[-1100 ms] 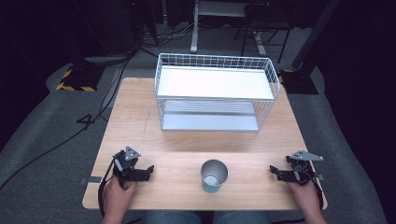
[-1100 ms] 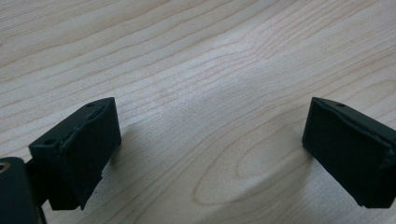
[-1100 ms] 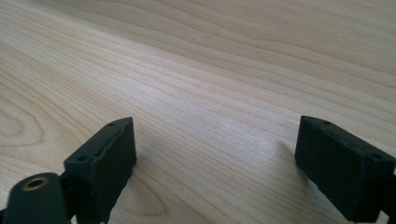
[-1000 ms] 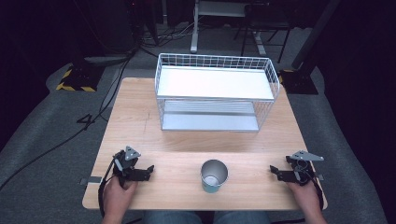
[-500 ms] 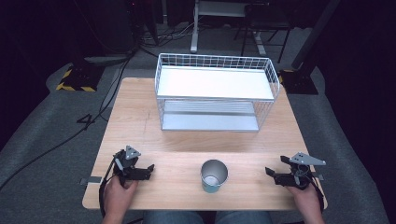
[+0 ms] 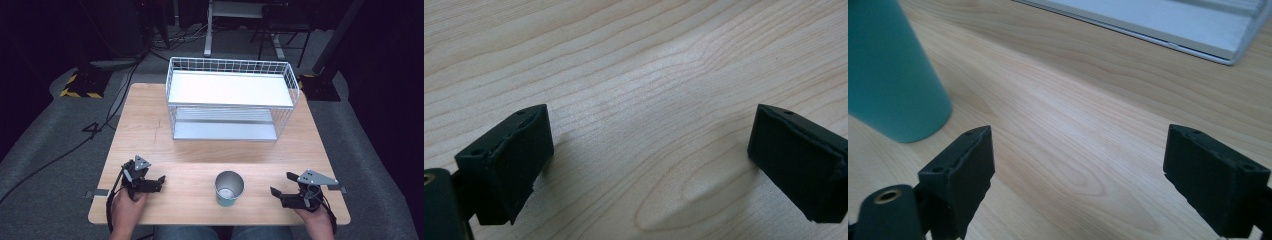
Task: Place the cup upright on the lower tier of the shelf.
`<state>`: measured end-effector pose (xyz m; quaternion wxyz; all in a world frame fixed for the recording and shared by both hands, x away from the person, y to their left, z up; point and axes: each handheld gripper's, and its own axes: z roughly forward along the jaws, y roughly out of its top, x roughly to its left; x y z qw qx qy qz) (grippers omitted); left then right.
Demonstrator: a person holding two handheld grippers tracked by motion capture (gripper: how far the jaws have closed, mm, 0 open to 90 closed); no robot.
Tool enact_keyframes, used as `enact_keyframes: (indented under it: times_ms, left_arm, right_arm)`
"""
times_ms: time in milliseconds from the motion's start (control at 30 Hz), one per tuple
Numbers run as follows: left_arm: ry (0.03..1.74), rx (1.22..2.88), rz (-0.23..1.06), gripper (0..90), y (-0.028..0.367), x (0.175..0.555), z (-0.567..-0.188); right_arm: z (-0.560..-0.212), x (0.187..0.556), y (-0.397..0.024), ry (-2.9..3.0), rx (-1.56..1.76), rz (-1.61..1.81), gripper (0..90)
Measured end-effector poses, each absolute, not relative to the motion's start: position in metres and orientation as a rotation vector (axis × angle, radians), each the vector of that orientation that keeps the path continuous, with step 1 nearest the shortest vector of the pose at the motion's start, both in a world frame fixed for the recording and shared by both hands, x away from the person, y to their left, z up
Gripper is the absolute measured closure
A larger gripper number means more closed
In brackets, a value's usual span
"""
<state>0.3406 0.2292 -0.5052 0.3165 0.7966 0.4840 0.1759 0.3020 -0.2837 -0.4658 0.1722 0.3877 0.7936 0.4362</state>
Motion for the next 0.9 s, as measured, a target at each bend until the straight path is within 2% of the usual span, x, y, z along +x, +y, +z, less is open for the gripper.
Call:
enact_keyframes:
  times_ms: [900]
  left_arm:
    - [1.274,2.096,0.463,4.8,0.229,0.341,-0.505]
  right_arm:
    - [-0.462,0.272,-0.213,2.417,0.958,1.35,12.4]
